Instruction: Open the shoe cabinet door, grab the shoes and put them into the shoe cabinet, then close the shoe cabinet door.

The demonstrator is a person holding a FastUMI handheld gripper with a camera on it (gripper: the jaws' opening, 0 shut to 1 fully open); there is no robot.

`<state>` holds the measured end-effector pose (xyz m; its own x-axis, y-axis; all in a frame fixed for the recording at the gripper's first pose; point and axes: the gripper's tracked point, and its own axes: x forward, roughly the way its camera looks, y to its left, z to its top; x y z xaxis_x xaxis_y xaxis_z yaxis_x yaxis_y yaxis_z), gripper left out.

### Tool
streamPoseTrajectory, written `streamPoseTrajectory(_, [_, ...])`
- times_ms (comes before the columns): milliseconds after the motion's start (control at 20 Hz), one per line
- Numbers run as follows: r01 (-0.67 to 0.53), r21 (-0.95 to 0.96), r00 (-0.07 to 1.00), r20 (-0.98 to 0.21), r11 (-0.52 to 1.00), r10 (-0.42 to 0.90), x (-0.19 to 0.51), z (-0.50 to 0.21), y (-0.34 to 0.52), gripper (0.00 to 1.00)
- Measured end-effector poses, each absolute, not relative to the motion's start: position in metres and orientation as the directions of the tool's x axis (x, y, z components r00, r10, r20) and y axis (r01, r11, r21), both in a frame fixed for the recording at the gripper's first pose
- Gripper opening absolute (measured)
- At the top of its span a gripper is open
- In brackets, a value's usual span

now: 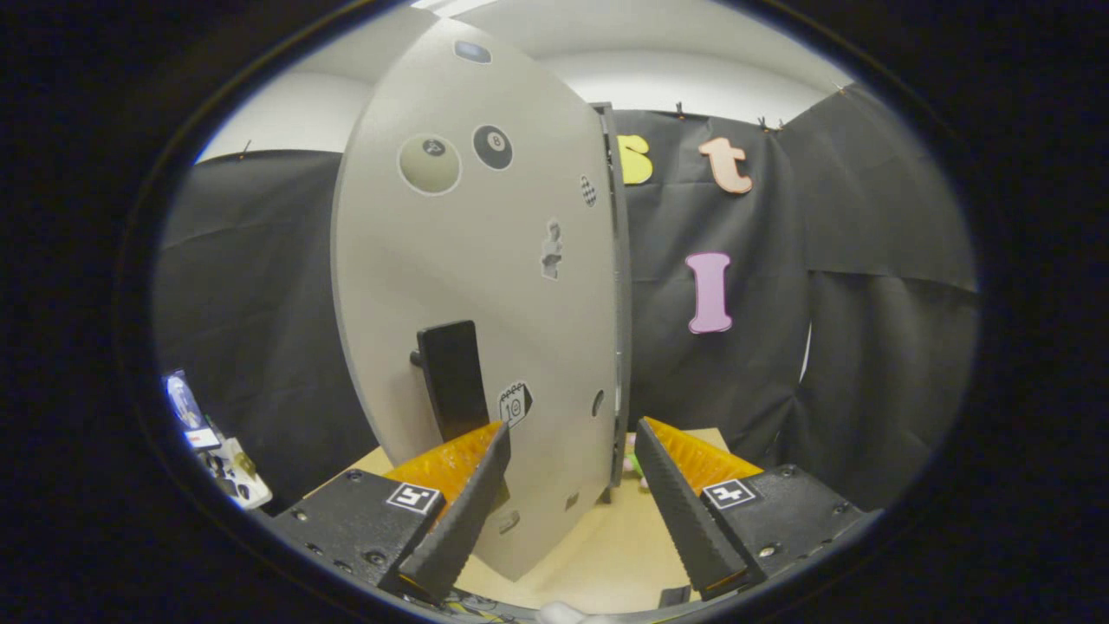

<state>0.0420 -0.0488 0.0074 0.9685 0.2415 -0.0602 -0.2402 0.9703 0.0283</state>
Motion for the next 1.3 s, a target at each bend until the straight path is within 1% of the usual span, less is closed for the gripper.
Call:
streamPoseTrajectory(150, [-0.261, 0.027, 0.963, -0.058, 0.965, 0.262, 0.056, 0.01, -0.004, 0.95])
streamPoseTrajectory(300, [-0.312, 0.037, 0.946, -0.081, 0.949, 0.314, 0.076, 0.009, 0.044, 0.96])
streamPoseTrajectory(400, [-0.3, 0.051, 0.95, -0.075, 0.953, 0.303, 0.081, 0.013, 0.061, 0.97])
streamPoseTrajectory(550, [-0.262, 0.044, 0.964, -0.03, 0.964, 0.263, 0.081, 0.027, 0.064, 0.97])
streamPoseTrajectory(900, [-0.263, 0.011, 0.964, -0.042, 0.965, 0.263, 0.07, 0.023, 0.075, 0.97])
streamPoseTrajectory(1050, [-0.246, 0.023, 0.968, -0.045, 0.969, 0.247, 0.055, 0.023, 0.073, 0.97])
streamPoseTrajectory(1300, [-0.2, 0.024, 0.98, -0.005, 0.979, 0.2, 0.021, 0.03, 0.063, 0.98])
